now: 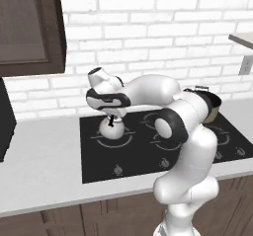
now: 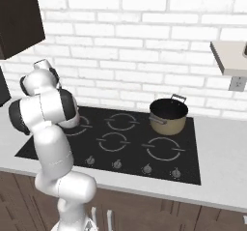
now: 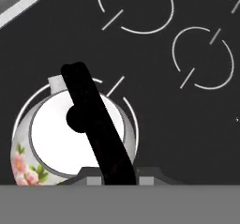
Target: Pick the kettle from the counter and place it on a stove burner. Then turn the burner on.
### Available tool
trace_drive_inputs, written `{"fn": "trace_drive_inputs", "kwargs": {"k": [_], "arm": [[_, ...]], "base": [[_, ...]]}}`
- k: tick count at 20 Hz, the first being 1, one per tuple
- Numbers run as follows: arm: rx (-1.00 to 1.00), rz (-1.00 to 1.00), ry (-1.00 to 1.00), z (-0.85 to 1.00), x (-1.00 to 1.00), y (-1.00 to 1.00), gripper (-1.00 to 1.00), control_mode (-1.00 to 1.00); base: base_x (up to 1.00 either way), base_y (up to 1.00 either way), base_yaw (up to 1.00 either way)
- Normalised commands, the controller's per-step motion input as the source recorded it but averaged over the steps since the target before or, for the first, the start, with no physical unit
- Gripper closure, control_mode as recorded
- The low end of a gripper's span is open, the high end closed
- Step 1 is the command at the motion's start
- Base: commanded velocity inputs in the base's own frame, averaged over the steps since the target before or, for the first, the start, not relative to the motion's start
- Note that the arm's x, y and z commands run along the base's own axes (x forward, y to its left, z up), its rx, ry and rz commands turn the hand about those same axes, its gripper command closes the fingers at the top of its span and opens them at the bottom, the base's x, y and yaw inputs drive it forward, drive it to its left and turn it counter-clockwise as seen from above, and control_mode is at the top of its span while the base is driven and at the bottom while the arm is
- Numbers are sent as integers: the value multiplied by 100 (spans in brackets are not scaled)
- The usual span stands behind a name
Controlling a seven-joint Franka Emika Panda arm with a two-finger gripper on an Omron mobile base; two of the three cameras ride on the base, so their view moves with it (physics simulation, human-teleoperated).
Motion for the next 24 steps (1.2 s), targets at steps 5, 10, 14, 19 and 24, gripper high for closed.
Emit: {"fn": "trace_drive_inputs", "kwargs": {"k": [5,10,14,19,24], "arm": [[-25,-3,-1,-31,37,5,100,-100],[-13,-1,0,-3,33,27,100,-100],[-16,0,0,-32,10,5,100,-100],[-11,0,0,-41,-19,0,100,-100],[0,0,0,-5,-7,-1,100,-100]], "base": [[0,0,0],[0,0,0],[0,0,0],[0,0,0],[0,0,0]]}}
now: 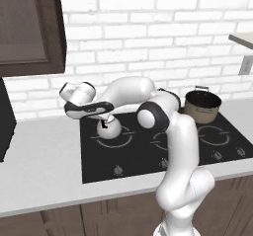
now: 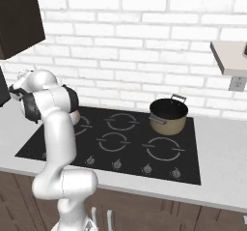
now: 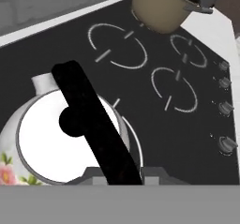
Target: Pick the kettle from the counter and place it on a stove burner. Then turn the burner on.
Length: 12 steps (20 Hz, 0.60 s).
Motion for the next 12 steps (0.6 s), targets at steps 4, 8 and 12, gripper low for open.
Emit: {"fn": "trace_drive_inputs", "kwargs": {"k": [4,8,12], "arm": [[0,0,7,-22,0,-5,100,-100],[0,0,1,0,0,-2,-100,-100],[0,0,0,0,0,0,-100,-100]], "base": [[0,0,0],[0,0,0],[0,0,0]]}}
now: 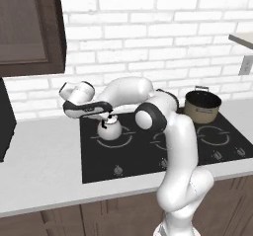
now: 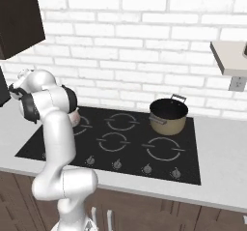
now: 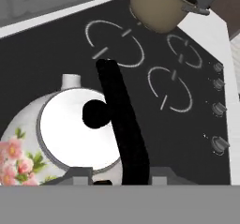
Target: Pick the kettle from the counter and place it on a stove burner. Then turn the burner on.
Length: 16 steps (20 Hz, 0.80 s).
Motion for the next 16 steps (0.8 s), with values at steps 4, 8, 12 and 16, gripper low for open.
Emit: {"fn": "trace_drive_inputs", "kwargs": {"k": [4,8,12,16], "arm": [[0,0,0,10,0,-1,-100,-100],[1,0,-9,44,-1,-2,-100,-100],[0,1,-23,66,-30,0,-100,-100],[0,12,-39,61,-98,0,-100,-100]], "base": [[0,0,0],[0,0,0],[0,0,0],[0,0,0]]}}
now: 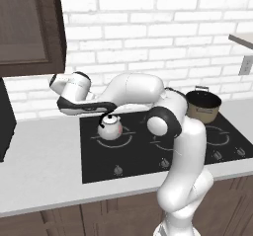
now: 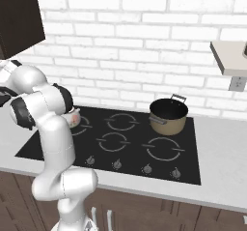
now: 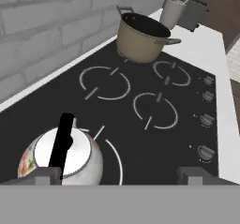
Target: Pick the kettle from the counter and place it on a stove burner. Then turn the burner on.
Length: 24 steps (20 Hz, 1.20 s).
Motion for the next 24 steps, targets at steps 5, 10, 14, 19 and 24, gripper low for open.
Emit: {"fn": "trace_drive_inputs", "kwargs": {"k": [5,10,14,19,24], "arm": [[0,27,-10,-11,-100,-29,-100,-100],[23,38,17,-42,-88,-62,-100,-100],[34,47,46,-61,-16,-32,-100,-100],[23,53,38,-43,25,1,-100,-100],[20,30,17,-35,25,25,-100,-100]], "base": [[0,0,0],[0,0,0],[0,0,0],[0,0,0],[0,0,0]]}}
